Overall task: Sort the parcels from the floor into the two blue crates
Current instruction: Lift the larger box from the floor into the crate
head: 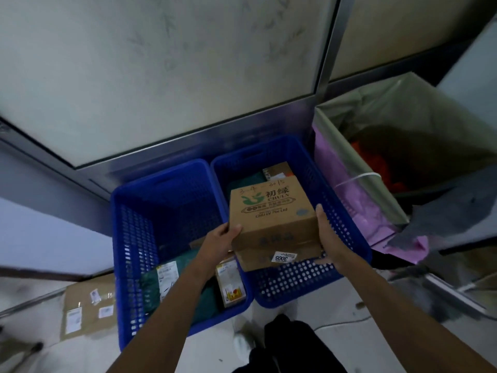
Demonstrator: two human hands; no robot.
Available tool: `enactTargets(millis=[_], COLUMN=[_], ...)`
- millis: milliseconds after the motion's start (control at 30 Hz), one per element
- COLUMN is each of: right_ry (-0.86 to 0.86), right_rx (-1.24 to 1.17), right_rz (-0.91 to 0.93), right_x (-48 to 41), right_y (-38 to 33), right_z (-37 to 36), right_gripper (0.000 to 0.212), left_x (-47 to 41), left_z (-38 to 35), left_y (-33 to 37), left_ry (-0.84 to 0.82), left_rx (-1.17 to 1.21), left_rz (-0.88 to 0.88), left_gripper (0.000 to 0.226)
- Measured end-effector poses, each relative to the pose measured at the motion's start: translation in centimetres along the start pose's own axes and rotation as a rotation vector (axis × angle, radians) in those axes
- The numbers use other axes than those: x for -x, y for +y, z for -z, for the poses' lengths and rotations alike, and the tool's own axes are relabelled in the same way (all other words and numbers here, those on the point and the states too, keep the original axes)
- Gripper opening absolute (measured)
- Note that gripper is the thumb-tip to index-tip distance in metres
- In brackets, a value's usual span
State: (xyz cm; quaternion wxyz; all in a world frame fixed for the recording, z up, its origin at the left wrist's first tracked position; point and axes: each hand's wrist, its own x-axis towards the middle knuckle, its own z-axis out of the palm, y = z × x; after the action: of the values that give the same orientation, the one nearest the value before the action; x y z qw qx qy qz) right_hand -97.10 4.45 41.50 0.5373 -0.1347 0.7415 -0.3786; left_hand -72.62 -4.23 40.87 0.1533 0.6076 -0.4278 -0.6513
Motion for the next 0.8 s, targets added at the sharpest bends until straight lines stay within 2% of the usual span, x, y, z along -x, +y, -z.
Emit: enactTargets(millis=[33,67,133,267,400,500,633,800], right_ry=[0.002,0.014,-0.002,-0.155,-0.187,-0.218,-0.256,-0.272], right_rx=[0.007,0.011,0.005,0.053,0.116,0.155,0.170,0.163], right_rz=[0.013,0.025,0.041,-0.044,-0.062,-0.113,-0.128,-0.118], right_x=[-0.5,-1.1,-2.0,-4.2,-9.2,-12.9,-17.4,-22.0], right_y=[0.0,0.0,-0.9,-2.8,-4.2,-4.8,-4.9,-3.8], right_z=[0.4,0.7,0.8,0.9,0.8,0.7,1.0,1.0], right_gripper=[0.089,0.089,0.069,0.057,0.059,0.055,0.047,0.034], left_x=[-0.2,-0.4,-0.9,-2.1,-5.3,-8.2,-11.3,-14.8], left_z=[-0.3,-0.7,-1.3,-2.0,-2.4,-3.1,-4.3,-5.5], left_y=[-0.2,-0.2,0.3,1.5,2.2,2.4,2.6,2.0], left_ry=[-0.015,-0.029,-0.032,-0.035,-0.041,-0.010,0.016,0.044], left_rx=[0.013,0.027,0.052,0.052,-0.075,-0.137,-0.148,-0.120], left_rz=[-0.001,0.001,-0.001,-0.008,0.002,0.055,0.057,0.046], left_gripper=[0.036,0.040,0.043,0.038,0.032,0.042,0.047,0.042])
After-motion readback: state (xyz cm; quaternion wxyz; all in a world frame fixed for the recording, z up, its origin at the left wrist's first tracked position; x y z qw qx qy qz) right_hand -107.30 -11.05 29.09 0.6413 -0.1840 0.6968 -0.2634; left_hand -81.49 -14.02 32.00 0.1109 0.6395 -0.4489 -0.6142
